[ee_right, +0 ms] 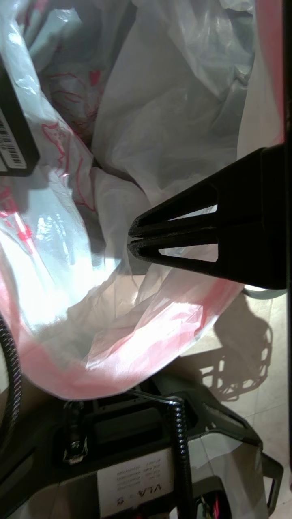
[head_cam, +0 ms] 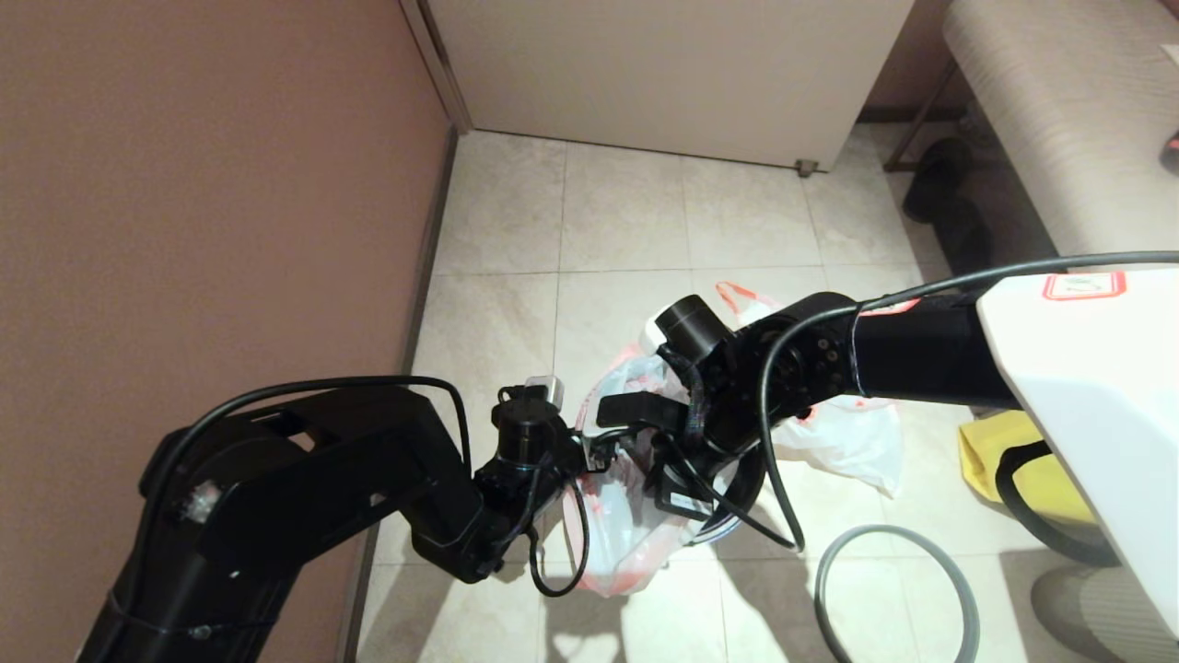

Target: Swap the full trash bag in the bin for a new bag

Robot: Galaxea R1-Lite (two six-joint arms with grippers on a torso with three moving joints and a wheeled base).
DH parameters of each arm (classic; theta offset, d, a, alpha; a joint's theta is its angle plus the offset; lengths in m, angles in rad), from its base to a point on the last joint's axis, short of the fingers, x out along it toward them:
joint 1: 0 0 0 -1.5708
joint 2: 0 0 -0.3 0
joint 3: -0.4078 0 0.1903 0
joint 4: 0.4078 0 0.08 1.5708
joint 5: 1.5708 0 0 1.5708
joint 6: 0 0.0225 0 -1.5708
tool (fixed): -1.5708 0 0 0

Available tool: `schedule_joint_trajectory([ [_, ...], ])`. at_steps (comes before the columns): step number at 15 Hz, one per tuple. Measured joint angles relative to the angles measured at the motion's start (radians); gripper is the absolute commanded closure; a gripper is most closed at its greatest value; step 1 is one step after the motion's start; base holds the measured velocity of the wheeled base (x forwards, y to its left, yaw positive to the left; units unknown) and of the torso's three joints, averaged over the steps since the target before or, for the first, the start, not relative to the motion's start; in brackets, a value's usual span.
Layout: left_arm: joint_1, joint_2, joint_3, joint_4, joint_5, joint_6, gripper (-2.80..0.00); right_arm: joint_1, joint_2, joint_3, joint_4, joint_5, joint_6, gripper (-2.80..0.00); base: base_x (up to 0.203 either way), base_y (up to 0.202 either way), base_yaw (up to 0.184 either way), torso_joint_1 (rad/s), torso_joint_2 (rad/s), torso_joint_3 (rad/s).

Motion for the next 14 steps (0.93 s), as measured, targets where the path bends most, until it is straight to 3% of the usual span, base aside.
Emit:
schedule_joint_trajectory([
  [3, 0.000, 0.001, -0.015, 0.037, 0.000, 0.000, 0.00, -0.018, 0.004, 0.000, 0.056, -0.026, -0.014, 0.00, 0.000, 0.000, 0.000, 0.000, 0.00, 0.000],
  [7, -0.005, 0.010, -0.030, 0.047, 0.028, 0.000, 0.00, -0.073, -0.030, 0.000, 0.252, -0.050, -0.051, 0.00, 0.000, 0.000, 0.000, 0.000, 0.00, 0.000],
  [12, 0.005, 0.016, -0.040, 0.055, 0.029, 0.000, 0.00, -0.191, -0.048, 0.001, 0.356, 0.221, -0.048, 0.00, 0.000, 0.000, 0.000, 0.000, 0.00, 0.000],
  [14, 0.009, 0.018, -0.062, 0.107, 0.033, -0.005, 0.00, -0.224, -0.037, 0.001, 0.372, 0.340, -0.048, 0.00, 0.000, 0.000, 0.000, 0.000, 0.00, 0.000],
])
